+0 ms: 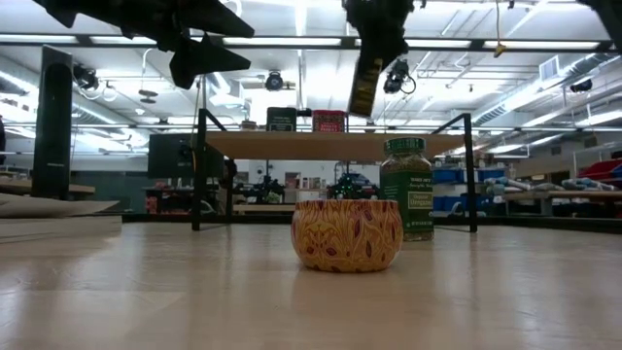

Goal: Shelf spices
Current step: Put the yellow seasoning bottle on the shelf

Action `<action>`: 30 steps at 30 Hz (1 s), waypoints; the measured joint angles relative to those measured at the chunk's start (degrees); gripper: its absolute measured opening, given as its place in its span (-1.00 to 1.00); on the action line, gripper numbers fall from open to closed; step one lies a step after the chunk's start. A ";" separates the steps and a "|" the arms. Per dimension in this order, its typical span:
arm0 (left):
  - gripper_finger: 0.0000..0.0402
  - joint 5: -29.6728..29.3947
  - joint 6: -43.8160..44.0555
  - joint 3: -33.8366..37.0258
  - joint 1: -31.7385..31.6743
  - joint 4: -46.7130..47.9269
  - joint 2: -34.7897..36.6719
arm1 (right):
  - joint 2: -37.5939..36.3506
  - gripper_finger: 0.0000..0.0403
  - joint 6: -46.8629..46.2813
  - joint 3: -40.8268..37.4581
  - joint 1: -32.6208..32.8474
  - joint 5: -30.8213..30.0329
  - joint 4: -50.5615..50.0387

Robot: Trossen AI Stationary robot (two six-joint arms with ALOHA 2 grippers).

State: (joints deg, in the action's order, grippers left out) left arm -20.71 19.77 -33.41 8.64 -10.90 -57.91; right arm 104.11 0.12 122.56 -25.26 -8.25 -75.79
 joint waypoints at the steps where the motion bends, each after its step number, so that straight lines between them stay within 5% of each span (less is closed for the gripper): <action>1: 0.34 0.14 0.00 0.00 0.00 0.00 0.00 | 1.12 0.11 0.05 1.24 -0.69 -0.02 -1.40; 11: 0.34 1.97 -0.24 -1.20 0.04 0.00 0.02 | 8.24 0.11 1.92 6.67 -5.06 -0.44 -6.03; 30: 0.34 2.18 -1.33 -1.20 0.07 0.07 0.02 | 9.21 0.11 1.60 6.62 -6.88 4.46 -7.02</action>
State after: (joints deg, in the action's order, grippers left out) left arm -18.52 18.44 -34.61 8.71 -10.83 -57.89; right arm 113.32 1.72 129.19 -32.14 -3.79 -82.81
